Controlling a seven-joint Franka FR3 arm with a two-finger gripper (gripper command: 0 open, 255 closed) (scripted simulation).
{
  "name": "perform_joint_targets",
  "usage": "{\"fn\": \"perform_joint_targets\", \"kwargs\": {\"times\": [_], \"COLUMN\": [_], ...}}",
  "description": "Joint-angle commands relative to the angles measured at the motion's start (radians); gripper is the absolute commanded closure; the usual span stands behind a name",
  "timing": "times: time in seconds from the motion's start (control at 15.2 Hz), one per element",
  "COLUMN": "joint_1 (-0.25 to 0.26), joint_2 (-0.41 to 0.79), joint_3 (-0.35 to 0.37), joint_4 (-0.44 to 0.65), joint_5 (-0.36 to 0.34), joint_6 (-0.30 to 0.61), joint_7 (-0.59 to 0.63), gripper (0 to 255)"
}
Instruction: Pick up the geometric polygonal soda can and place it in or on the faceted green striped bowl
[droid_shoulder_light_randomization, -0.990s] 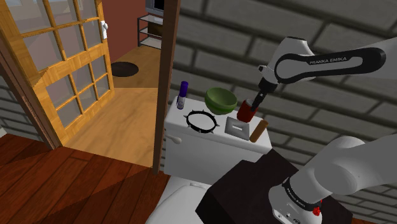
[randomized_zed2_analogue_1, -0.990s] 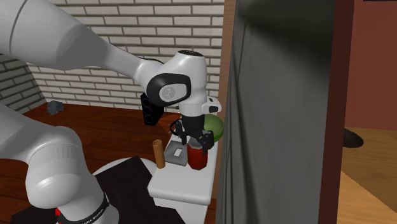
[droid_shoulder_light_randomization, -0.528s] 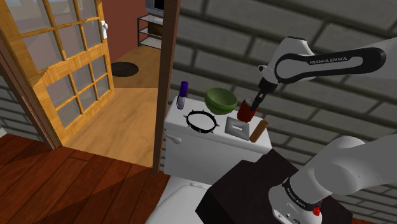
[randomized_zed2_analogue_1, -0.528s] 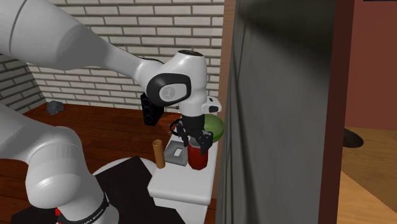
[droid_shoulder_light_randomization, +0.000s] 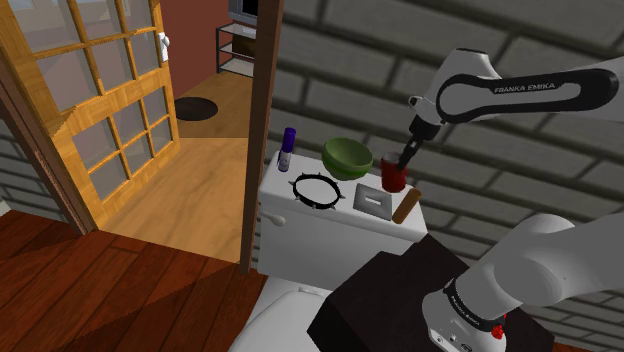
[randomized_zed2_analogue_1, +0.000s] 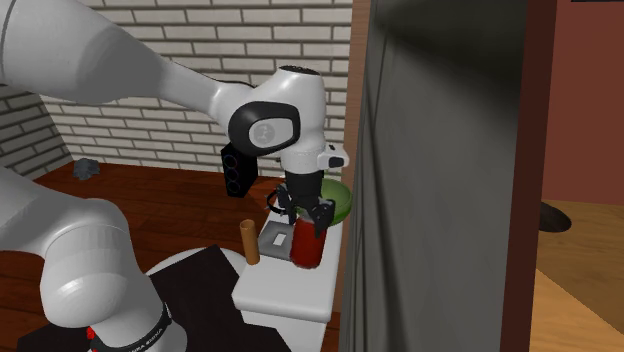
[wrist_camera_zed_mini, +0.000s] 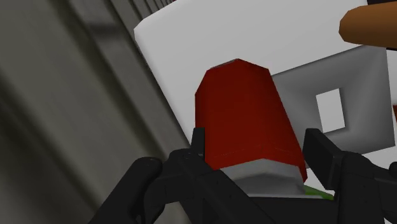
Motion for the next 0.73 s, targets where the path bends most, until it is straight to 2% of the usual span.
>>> {"fn": "perform_joint_targets", "kwargs": {"times": [0.0,0.66], "joint_1": [0.0,0.003], "joint_2": [-0.013,-0.053], "joint_3": [0.003,0.019], "joint_4": [0.019,0.126], "joint_5": [0.001,0.01], "joint_6": [-0.032,-0.179], "joint_7": [0.0,0.001], "gripper": [255,255]}}
